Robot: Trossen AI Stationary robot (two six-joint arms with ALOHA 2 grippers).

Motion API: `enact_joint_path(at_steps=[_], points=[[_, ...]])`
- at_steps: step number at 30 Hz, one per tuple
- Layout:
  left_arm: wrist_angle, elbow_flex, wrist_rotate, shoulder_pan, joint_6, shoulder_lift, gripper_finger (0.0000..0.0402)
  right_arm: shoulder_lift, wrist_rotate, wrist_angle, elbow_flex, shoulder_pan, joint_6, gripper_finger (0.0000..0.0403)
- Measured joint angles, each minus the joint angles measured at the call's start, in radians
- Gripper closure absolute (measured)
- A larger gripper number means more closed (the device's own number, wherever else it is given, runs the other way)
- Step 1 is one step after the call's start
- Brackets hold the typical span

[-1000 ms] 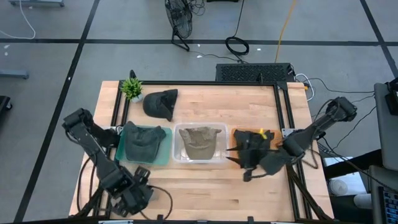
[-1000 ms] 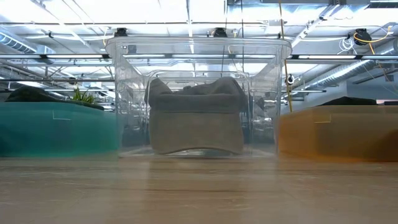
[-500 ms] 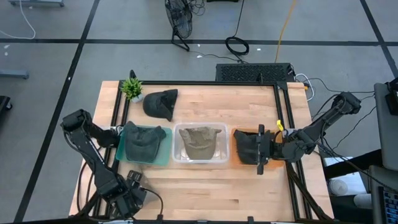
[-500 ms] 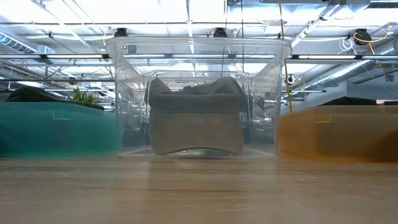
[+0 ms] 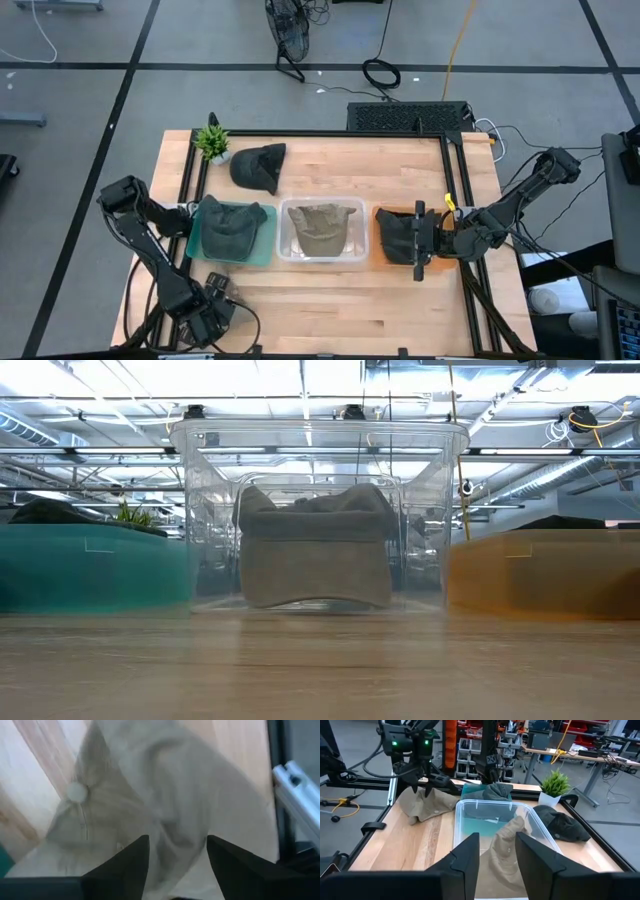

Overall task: Pick & Place hat
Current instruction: Put the brown cap into the transparent bin

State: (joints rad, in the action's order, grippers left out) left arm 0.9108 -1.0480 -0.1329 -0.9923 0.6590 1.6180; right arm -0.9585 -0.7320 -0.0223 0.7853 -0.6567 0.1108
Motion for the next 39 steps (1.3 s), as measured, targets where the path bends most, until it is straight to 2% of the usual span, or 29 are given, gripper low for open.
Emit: enact_joint_path(at_steps=[7, 16, 22, 28, 31, 34, 37, 39], points=[[-0.032, 0.024, -0.041, -0.024, -0.022, 0.0, 0.0244, 0.0, 0.003, -0.002, 0.0, 0.0, 0.0, 0.0289], [-0.054, 0.016, -0.053, -0.019, 0.013, -0.001, 0.0385, -0.001, 0.004, -0.004, 0.0, 0.0, 0.001, 0.0289], [-0.05, -0.071, -0.067, 0.013, 0.109, 0.0, 0.038, 0.0, 0.029, -0.001, 0.0, -0.013, 0.001, 0.0289], [-0.044, -0.226, -0.043, 0.054, 0.244, 0.0, 0.0392, 0.0, 0.028, 0.013, 0.0, -0.033, -0.003, 0.0289], [-0.044, -0.332, 0.028, 0.071, 0.259, 0.0, 0.0392, 0.0, 0.028, 0.036, 0.0, -0.033, -0.018, 0.0289], [-0.04, -0.451, 0.172, 0.099, 0.209, 0.0, 0.0395, 0.0, 0.027, 0.065, 0.0, -0.033, -0.031, 0.0289], [-0.042, -0.555, 0.404, 0.129, 0.078, 0.0, 0.0388, 0.0, 0.028, 0.078, 0.0, -0.033, -0.038, 0.0289], [-0.042, -0.606, 0.6, 0.15, -0.003, 0.0, 0.0387, 0.0, 0.027, 0.081, 0.0, -0.033, -0.038, 0.0289]])
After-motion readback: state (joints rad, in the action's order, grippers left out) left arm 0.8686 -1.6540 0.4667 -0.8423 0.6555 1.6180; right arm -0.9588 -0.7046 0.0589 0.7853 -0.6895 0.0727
